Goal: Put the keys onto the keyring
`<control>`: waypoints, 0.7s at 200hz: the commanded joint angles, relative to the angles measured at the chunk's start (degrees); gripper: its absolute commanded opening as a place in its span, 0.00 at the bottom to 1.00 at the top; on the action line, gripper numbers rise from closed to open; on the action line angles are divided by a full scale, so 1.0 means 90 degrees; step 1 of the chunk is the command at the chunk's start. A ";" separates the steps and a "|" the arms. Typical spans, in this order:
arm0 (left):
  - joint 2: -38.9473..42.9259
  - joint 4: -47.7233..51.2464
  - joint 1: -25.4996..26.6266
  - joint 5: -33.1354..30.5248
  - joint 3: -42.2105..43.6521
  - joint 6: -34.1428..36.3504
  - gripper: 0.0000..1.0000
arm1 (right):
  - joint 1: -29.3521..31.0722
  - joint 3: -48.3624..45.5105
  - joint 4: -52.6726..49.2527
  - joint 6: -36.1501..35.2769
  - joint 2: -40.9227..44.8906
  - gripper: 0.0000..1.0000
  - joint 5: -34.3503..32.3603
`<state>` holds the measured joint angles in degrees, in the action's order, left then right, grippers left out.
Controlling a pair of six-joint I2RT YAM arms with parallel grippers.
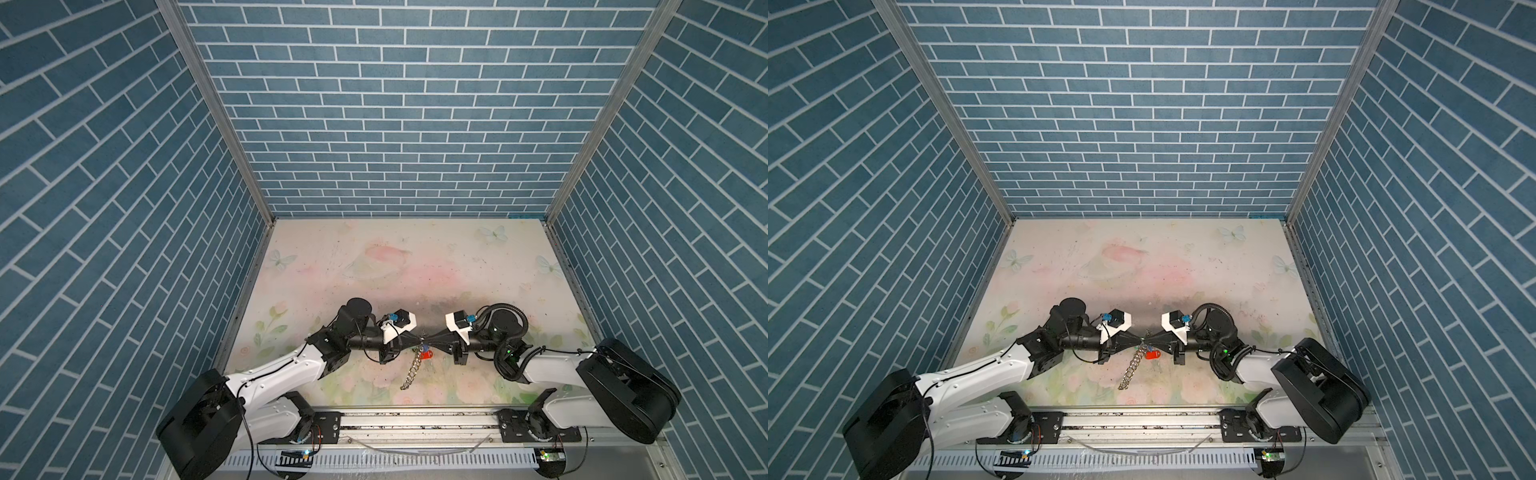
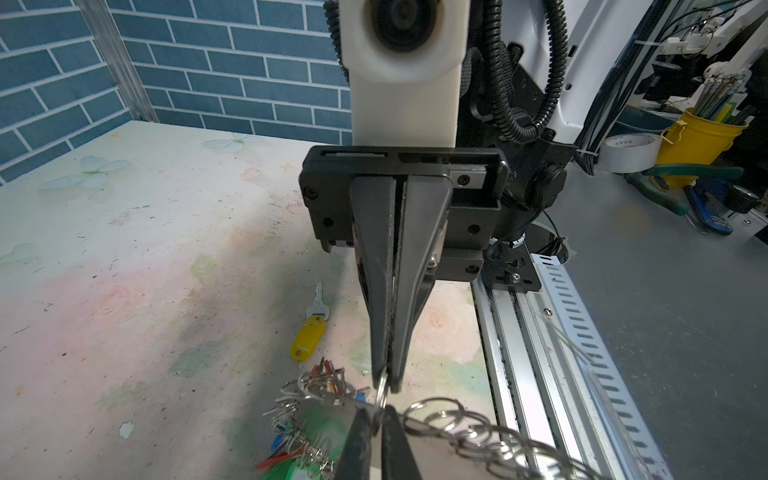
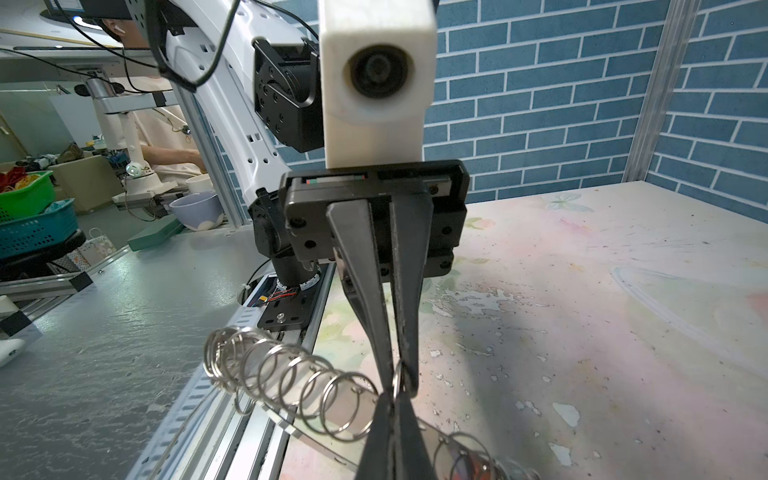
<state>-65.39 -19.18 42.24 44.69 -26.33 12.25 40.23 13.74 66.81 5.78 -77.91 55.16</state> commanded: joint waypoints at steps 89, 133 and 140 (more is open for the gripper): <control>0.0026 0.0172 -0.0025 -0.0801 -0.0266 -0.0127 0.00 | 0.0013 -0.0110 0.0363 -0.0020 -0.0084 0.03 -0.0190; 0.0218 0.0324 -0.0025 -0.1242 -0.0143 -0.0001 0.00 | -0.0036 -0.0166 -0.1013 -0.0447 0.0901 0.19 -0.1244; 0.0240 0.0322 -0.0025 -0.1311 -0.0121 0.0001 0.00 | -0.0035 -0.0170 -0.1290 -0.0528 0.1087 0.20 -0.1455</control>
<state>-65.23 -15.99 42.28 36.71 -27.20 11.46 40.10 13.43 62.48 4.80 -73.58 48.03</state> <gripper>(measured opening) 0.049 0.187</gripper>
